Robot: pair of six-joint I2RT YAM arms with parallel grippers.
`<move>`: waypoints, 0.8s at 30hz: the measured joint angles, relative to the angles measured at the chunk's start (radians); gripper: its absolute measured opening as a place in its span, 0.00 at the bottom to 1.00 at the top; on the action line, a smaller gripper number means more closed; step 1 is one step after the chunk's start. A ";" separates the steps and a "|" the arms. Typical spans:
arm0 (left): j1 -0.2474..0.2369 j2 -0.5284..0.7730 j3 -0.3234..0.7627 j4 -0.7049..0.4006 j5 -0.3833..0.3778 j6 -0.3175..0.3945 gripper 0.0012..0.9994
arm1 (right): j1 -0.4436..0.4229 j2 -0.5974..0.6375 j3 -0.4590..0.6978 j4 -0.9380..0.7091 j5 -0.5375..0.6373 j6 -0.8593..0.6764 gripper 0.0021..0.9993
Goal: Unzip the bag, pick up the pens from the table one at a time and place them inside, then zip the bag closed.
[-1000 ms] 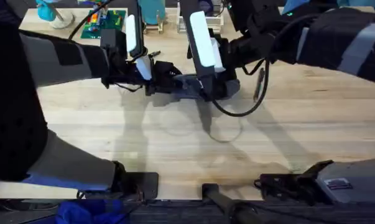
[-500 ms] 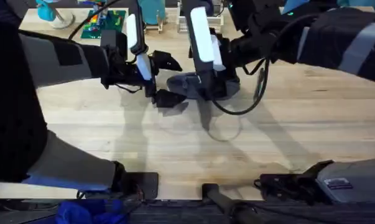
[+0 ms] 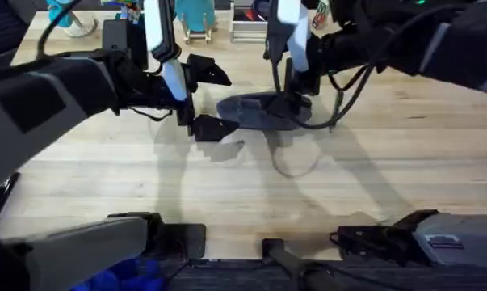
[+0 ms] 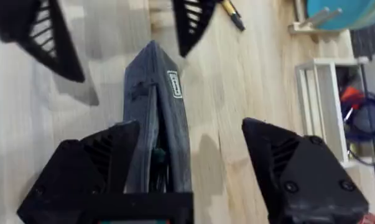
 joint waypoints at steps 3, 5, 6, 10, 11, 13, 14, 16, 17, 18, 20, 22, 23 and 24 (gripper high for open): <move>0.000 -0.039 0.000 -0.044 -0.016 0.000 0.99 | -0.009 -0.013 0.000 -0.023 0.000 0.044 1.00; 0.000 -0.057 0.000 -0.065 -0.023 0.000 0.99 | -0.010 -0.014 0.000 -0.041 0.000 0.069 1.00; 0.000 -0.065 0.000 -0.074 -0.027 0.000 0.99 | -0.010 -0.015 0.000 -0.051 0.000 0.085 1.00; 0.000 -0.084 0.000 -0.108 -0.037 0.000 0.99 | -0.013 -0.018 0.000 -0.079 0.000 0.151 1.00; 0.000 -0.086 0.000 -0.116 -0.040 0.000 0.99 | -0.016 -0.020 0.000 -0.087 0.000 0.169 1.00; 0.000 -0.088 0.000 -0.126 -0.043 0.000 0.99 | -0.029 -0.025 0.000 -0.107 0.000 0.204 1.00; 0.000 -0.088 0.000 -0.130 -0.046 0.000 0.99 | -0.038 -0.028 0.000 -0.118 0.000 0.220 1.00; 0.000 -0.089 0.000 -0.133 -0.051 0.000 0.99 | -0.058 -0.033 0.000 -0.137 0.000 0.249 1.00; 0.000 -0.090 0.000 -0.133 -0.052 0.000 0.99 | -0.067 -0.037 0.000 -0.147 0.000 0.263 1.00; 0.000 -0.090 0.000 -0.133 -0.053 0.000 0.99 | -0.078 -0.041 0.000 -0.161 0.000 0.275 1.00; 0.000 -0.090 0.000 -0.133 -0.054 0.000 0.99 | -0.095 -0.050 0.000 -0.179 0.000 0.290 1.00; 0.000 -0.090 0.000 -0.133 -0.057 0.000 0.99 | -0.108 -0.061 0.000 -0.184 0.000 0.301 1.00; 0.000 -0.090 0.000 -0.133 -0.057 0.000 0.99 | -0.112 -0.066 0.000 -0.183 0.000 0.304 1.00; 0.000 -0.090 0.000 -0.133 -0.057 0.000 0.99 | -0.115 -0.070 0.000 -0.184 0.000 0.307 1.00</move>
